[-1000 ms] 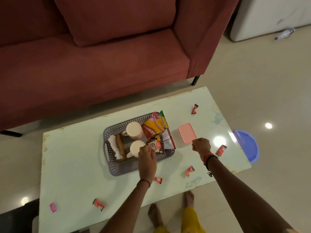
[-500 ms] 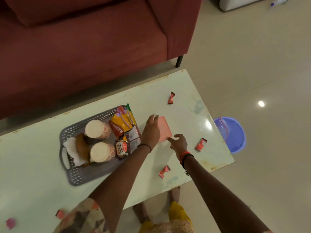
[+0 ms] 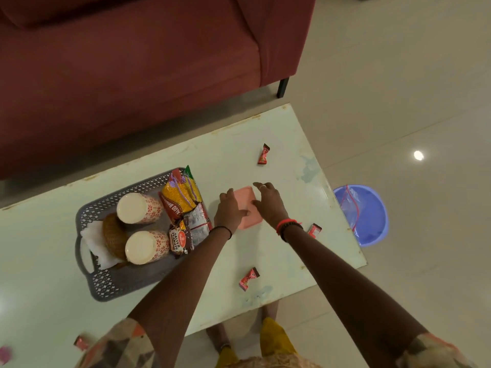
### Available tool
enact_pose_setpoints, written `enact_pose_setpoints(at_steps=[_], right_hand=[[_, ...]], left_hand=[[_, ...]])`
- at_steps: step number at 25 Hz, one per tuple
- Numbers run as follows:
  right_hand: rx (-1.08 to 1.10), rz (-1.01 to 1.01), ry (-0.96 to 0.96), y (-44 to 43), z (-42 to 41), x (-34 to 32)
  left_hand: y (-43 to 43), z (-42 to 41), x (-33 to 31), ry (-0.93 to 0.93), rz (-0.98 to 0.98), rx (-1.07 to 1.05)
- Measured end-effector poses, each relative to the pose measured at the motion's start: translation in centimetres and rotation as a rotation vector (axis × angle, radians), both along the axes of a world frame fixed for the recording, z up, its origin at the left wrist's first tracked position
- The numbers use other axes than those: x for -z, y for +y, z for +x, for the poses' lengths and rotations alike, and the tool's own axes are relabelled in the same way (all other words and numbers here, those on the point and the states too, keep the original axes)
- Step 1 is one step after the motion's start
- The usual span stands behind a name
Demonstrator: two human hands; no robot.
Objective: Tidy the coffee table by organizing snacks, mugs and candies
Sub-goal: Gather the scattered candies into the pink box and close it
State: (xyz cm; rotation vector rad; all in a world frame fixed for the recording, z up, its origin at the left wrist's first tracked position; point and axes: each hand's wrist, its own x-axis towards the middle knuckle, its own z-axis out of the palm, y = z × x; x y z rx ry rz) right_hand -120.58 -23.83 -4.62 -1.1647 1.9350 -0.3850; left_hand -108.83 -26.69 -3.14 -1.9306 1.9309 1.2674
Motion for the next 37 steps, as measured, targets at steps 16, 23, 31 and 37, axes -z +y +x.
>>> enact_pose_setpoints(at_steps=[16, 23, 31, 37], right_hand=[[-0.348, 0.065, 0.153, -4.3, -0.1, -1.9], [-0.165, 0.122, -0.062, -4.3, -1.5, -4.5], [-0.079, 0.160, -0.242, -2.8, -6.1, -11.0], [-0.285, -0.129, 0.317, 0.2, -5.9, -8.1]], left_hand=[[-0.6, 0.7, 0.5, 0.075, 0.074, -0.108], [-0.6, 1.5, -1.4, 0.089, 0.174, -0.148], [2.1, 1.3, -3.5, 0.109, 0.045, -0.237], [3.4, 0.4, -3.6, 0.152, -0.008, -0.294]])
